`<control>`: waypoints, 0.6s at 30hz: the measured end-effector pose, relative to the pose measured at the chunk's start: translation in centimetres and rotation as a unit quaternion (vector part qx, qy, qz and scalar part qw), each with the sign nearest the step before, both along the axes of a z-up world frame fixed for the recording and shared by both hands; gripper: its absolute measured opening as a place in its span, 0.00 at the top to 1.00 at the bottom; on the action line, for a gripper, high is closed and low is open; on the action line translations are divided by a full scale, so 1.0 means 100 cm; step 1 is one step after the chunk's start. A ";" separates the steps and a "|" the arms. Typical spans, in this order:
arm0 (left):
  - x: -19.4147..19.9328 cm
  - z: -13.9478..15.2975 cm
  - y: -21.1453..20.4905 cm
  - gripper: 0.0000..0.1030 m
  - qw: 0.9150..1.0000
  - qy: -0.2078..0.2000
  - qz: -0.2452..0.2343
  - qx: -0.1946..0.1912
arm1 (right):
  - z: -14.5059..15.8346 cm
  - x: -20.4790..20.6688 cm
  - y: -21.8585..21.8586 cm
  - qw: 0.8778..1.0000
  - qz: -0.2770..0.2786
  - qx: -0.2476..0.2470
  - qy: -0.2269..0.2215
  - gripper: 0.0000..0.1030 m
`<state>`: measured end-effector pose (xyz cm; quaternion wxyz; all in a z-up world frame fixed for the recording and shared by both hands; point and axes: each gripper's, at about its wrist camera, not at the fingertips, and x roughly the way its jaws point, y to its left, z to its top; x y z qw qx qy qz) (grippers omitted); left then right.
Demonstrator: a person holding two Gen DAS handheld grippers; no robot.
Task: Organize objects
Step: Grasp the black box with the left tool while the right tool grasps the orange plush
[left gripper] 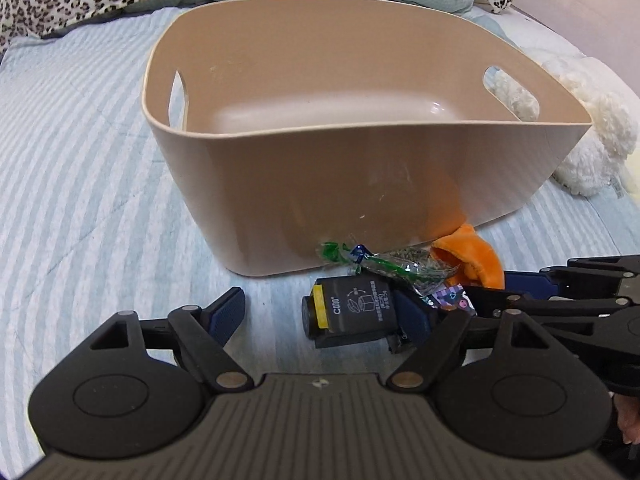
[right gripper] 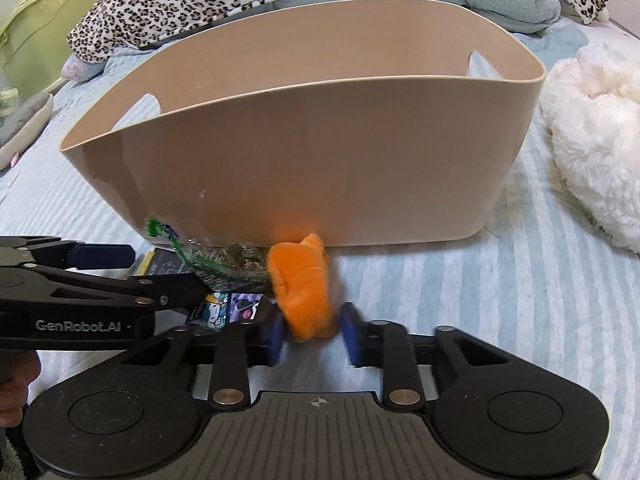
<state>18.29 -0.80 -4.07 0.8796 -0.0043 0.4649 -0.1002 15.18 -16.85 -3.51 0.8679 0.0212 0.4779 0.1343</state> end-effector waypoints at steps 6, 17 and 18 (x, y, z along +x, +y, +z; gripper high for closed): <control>-0.001 -0.002 0.005 0.53 1.000 0.007 -0.001 -0.017 | -0.002 -0.003 0.001 1.000 0.005 0.002 -0.001 0.89; -0.019 0.009 0.012 0.53 1.000 -0.001 0.003 0.002 | 0.014 -0.019 -0.008 0.999 -0.005 0.008 -0.035 0.92; -0.021 0.011 0.013 0.53 1.000 -0.003 0.003 0.003 | 0.017 -0.021 -0.009 0.999 -0.005 0.010 -0.038 0.92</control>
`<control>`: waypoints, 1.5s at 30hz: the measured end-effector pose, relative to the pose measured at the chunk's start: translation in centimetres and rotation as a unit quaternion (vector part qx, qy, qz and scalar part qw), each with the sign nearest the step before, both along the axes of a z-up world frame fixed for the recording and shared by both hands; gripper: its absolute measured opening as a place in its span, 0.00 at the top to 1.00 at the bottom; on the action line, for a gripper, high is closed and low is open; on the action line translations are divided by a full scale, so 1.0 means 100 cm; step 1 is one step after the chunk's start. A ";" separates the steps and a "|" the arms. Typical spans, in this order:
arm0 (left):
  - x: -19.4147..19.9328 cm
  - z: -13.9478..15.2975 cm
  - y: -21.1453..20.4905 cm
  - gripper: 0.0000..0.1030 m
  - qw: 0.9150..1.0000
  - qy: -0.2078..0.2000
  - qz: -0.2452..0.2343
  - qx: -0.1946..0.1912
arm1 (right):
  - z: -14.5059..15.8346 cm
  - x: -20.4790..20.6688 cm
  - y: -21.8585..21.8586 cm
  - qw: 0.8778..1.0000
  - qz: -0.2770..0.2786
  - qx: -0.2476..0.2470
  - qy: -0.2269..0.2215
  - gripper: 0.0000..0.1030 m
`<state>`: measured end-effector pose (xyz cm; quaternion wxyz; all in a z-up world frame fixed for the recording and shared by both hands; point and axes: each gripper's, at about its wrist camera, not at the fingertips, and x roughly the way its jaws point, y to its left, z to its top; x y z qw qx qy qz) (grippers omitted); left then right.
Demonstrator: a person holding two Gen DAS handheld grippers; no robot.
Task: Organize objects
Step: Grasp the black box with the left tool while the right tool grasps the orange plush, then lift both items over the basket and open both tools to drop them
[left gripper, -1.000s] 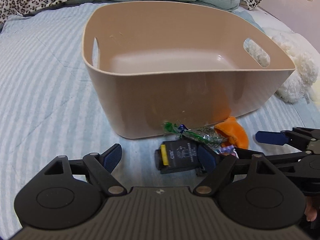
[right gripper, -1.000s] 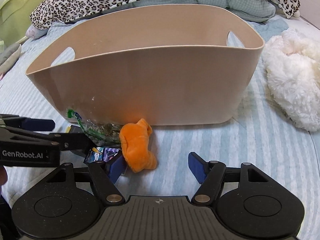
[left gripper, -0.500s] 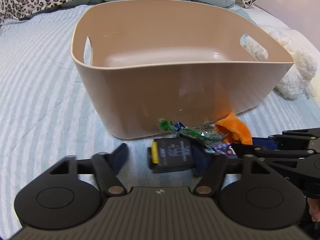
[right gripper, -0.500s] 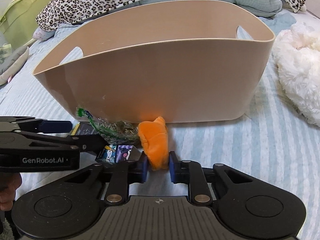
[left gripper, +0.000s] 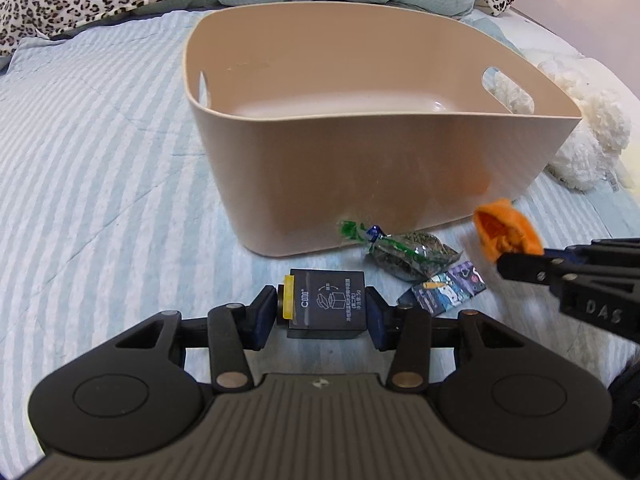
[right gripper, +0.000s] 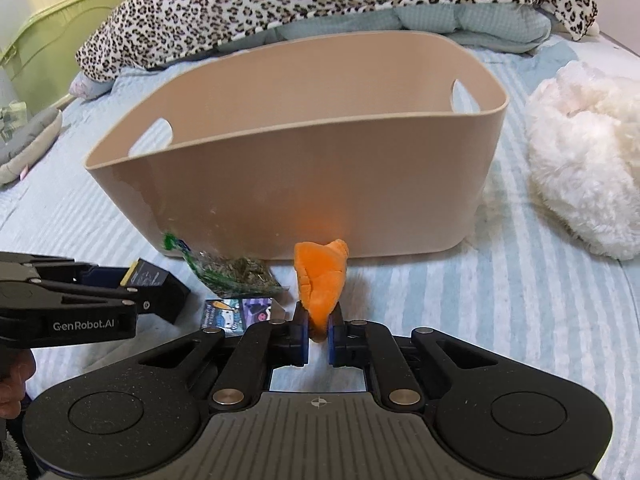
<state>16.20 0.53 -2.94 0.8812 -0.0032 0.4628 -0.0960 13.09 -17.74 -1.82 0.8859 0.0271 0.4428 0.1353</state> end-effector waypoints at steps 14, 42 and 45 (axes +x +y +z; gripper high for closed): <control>-0.036 0.052 0.004 0.53 0.998 -0.065 0.000 -0.002 | 0.054 -0.029 -0.007 0.997 -0.013 0.020 -0.074 0.92; 0.036 0.112 -0.010 0.53 0.986 -0.164 0.016 0.012 | 0.139 0.024 -0.009 0.982 -0.047 0.025 -0.184 0.92; 0.054 0.102 -0.012 0.53 0.988 -0.153 0.022 0.020 | 0.133 0.038 -0.005 0.983 -0.047 0.018 -0.175 0.92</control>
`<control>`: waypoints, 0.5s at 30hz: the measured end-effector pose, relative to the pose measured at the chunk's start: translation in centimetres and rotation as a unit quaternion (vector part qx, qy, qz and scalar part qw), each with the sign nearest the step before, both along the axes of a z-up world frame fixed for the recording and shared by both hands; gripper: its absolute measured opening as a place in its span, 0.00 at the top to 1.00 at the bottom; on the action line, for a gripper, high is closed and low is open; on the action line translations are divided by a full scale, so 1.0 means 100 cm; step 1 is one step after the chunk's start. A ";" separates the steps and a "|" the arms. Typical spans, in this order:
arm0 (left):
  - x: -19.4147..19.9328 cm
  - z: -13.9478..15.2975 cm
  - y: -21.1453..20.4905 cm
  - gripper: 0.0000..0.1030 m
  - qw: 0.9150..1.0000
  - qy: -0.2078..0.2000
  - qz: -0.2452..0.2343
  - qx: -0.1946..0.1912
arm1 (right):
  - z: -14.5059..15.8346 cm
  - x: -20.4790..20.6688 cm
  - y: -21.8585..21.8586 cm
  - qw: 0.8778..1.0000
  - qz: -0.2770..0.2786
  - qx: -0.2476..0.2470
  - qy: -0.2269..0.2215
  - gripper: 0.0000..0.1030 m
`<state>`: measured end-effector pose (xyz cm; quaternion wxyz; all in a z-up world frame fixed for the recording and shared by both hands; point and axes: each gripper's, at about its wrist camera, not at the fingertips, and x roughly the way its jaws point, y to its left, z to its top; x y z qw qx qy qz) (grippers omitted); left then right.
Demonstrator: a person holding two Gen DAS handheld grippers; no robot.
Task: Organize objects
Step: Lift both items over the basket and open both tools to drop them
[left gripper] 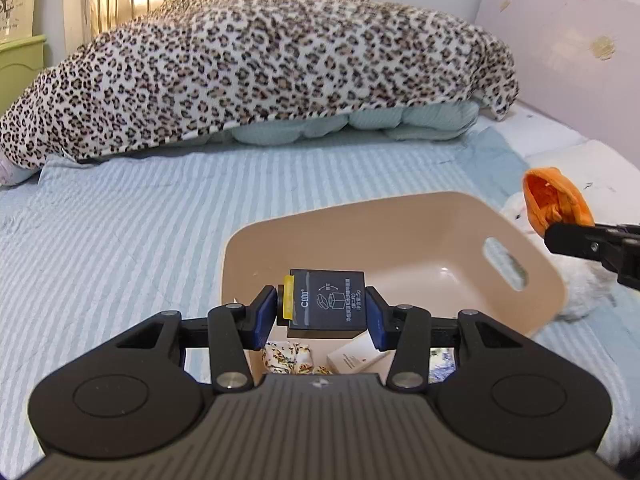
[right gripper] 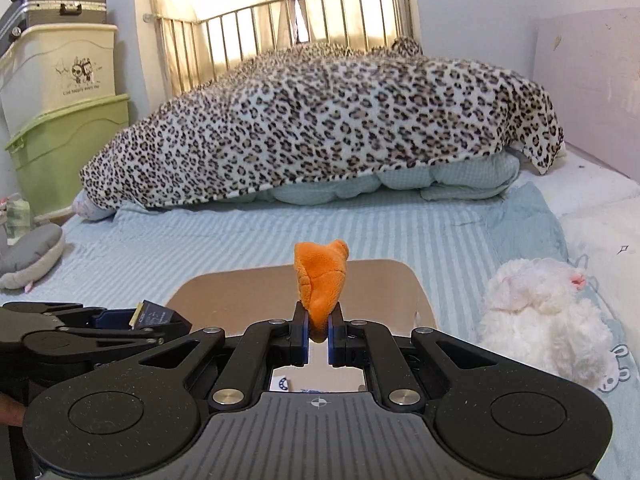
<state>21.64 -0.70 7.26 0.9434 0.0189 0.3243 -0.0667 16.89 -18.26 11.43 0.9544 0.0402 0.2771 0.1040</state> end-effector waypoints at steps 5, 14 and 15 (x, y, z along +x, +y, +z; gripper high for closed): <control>0.024 -0.017 -0.002 0.53 1.000 0.027 0.007 0.008 | -0.021 0.025 0.004 1.000 -0.004 -0.011 0.028 0.92; 0.042 -0.051 -0.008 0.53 0.997 0.069 -0.011 0.033 | -0.063 0.054 0.009 0.995 -0.006 -0.031 0.095 0.92; 0.042 -0.053 -0.010 0.53 0.997 0.070 -0.012 0.039 | -0.067 0.054 0.010 0.995 -0.007 -0.034 0.098 0.92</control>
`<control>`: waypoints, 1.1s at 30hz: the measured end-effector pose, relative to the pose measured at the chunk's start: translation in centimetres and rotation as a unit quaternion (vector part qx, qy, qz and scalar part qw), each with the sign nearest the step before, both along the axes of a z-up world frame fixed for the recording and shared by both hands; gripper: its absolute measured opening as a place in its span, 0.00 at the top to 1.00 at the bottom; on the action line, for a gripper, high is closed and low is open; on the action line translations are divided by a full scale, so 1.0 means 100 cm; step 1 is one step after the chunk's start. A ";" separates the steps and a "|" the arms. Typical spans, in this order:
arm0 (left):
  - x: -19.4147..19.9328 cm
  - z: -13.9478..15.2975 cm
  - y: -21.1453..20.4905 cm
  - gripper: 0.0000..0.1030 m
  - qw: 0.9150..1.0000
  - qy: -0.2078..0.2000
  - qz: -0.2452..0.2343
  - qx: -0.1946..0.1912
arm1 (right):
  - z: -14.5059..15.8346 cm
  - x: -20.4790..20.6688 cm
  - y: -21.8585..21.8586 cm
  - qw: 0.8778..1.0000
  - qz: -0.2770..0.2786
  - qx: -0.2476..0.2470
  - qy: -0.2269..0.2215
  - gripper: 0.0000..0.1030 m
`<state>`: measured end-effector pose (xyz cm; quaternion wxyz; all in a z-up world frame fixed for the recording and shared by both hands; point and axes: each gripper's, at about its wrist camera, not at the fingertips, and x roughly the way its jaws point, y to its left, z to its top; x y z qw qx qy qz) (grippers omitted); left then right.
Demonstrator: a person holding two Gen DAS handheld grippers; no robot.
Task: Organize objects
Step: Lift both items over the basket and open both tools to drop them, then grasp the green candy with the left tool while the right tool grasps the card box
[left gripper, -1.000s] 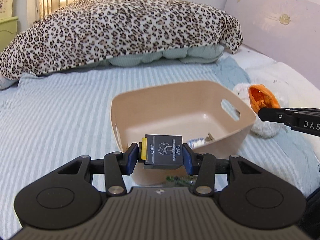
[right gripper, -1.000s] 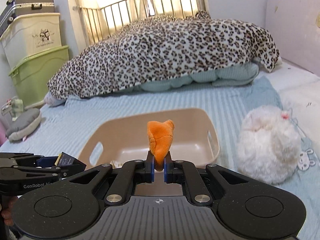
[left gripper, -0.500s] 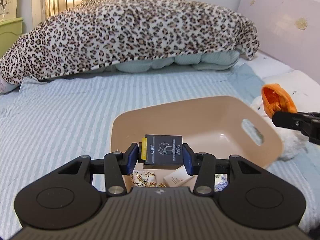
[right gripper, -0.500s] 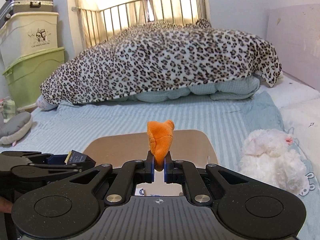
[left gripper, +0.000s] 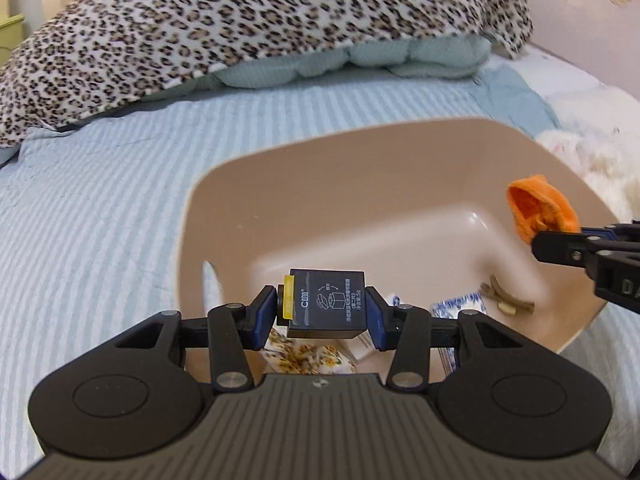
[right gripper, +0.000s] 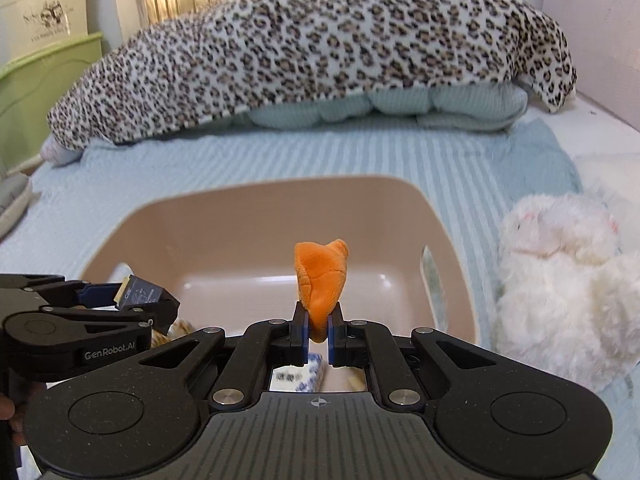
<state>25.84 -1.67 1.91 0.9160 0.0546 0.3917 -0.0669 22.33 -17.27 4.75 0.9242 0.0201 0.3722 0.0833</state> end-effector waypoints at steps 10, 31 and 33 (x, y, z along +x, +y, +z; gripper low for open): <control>-0.013 0.018 0.002 0.30 1.000 -0.016 0.006 -0.005 | -0.001 -0.013 -0.006 1.000 -0.005 0.006 -0.002 0.50; -0.098 0.041 0.036 0.23 0.999 -0.007 0.018 -0.025 | 0.010 -0.088 0.001 1.000 0.014 0.007 0.010 0.21; -0.102 0.034 0.038 0.23 1.000 0.004 0.018 -0.025 | 0.004 -0.092 0.003 1.000 0.015 0.005 0.021 0.21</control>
